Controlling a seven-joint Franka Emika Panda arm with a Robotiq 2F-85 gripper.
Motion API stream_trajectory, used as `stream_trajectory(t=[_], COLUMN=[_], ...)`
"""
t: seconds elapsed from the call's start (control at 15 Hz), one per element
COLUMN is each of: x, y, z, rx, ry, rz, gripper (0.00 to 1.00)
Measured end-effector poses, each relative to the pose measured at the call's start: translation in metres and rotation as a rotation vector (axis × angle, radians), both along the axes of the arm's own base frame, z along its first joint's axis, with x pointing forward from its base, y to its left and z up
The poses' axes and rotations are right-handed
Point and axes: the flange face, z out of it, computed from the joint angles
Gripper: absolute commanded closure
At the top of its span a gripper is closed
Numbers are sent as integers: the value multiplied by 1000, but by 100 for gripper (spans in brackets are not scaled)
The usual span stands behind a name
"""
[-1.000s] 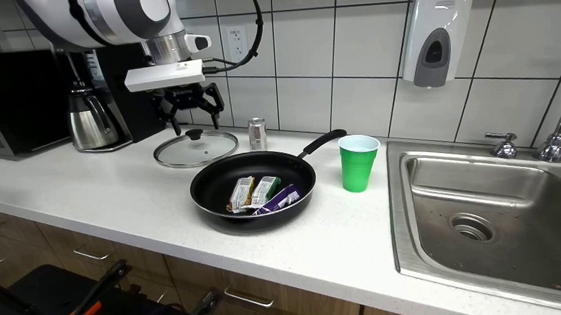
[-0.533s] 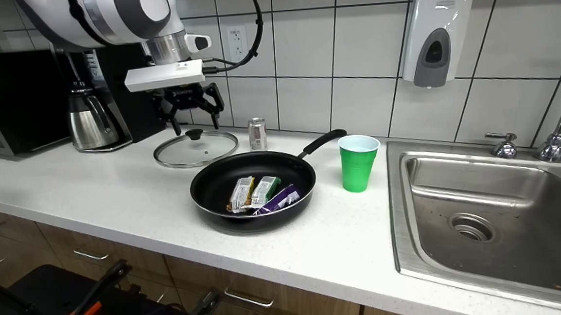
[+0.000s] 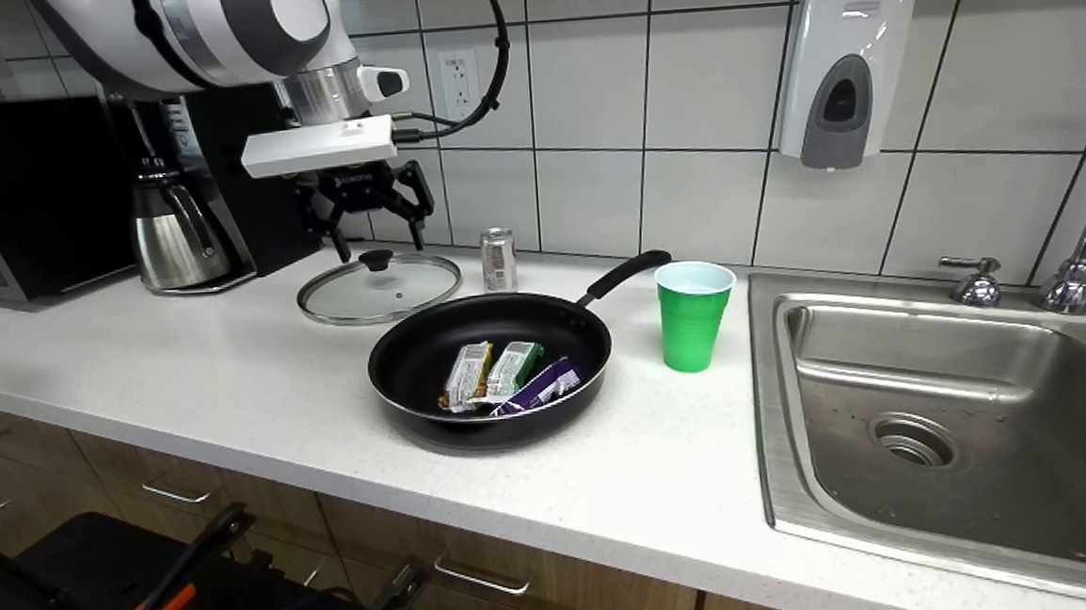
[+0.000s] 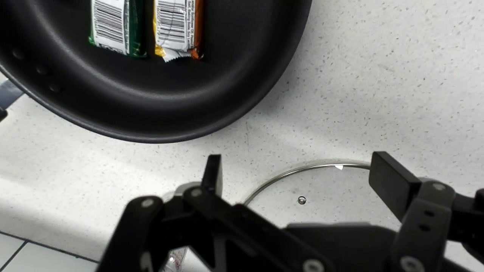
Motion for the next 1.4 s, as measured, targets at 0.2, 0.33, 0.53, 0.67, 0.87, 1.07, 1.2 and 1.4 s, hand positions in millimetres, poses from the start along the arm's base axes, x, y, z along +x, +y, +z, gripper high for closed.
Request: stream_trajectory(t=[0.2,0.33,0.53,0.67,0.87,1.07,1.2,1.4], x=[0,0,0,0,1,16,36,75], y=[0,0,0,0,0,1,2,6], z=[0,0,0,0,0,0,0,-3], rx=[0,0,0,0,1,18,33,61], ry=[0,0,0,0,-4,-29,-48,-81], rz=[0,0,0,0,2,27,48,64], gripper=[0,0,0,0,0,0,0,0])
